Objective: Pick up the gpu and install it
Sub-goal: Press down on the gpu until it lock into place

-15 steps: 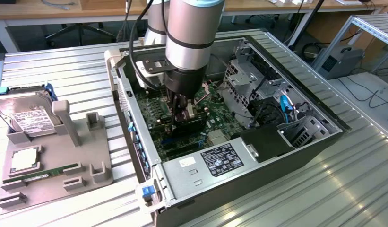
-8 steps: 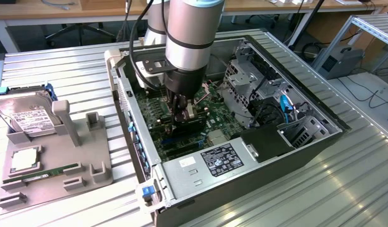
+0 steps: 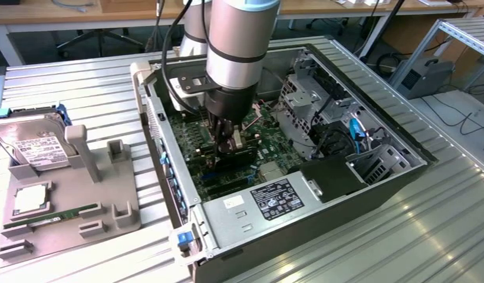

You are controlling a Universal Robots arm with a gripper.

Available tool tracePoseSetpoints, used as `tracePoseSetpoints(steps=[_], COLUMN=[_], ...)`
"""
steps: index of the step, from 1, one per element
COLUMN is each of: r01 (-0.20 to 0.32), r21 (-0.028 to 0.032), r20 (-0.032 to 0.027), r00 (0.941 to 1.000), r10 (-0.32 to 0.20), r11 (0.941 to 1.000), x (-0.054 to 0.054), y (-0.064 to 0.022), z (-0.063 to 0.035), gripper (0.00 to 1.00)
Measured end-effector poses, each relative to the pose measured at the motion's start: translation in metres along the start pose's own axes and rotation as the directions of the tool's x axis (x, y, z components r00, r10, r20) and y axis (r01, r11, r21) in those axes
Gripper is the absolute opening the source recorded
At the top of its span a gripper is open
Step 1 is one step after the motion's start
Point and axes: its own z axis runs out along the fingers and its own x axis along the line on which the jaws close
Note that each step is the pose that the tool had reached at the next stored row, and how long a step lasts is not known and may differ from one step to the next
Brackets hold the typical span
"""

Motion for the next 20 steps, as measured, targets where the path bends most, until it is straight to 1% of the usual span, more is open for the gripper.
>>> tracePoseSetpoints(steps=[3, 10, 15, 17, 20], r01=[0.000, 0.000, 0.000, 0.000, 0.000], r21=[0.0001, 0.0003, 0.0002, 0.0009, 0.0003], r20=[0.0002, 0.0003, 0.0003, 0.0012, 0.0005], r00=[1.0000, 1.0000, 1.0000, 1.0000, 1.0000], r10=[0.000, 0.000, 0.000, 0.000, 0.000], r11=[1.0000, 1.0000, 1.0000, 1.0000, 1.0000], x=[0.0000, 0.0000, 0.0001, 0.0000, 0.0000], y=[0.0001, 0.0075, 0.0072, 0.0066, 0.0043], z=[0.0004, 0.0007, 0.0006, -0.0008, -0.0032], gripper=[0.11, 0.11, 0.11, 0.11, 0.11])
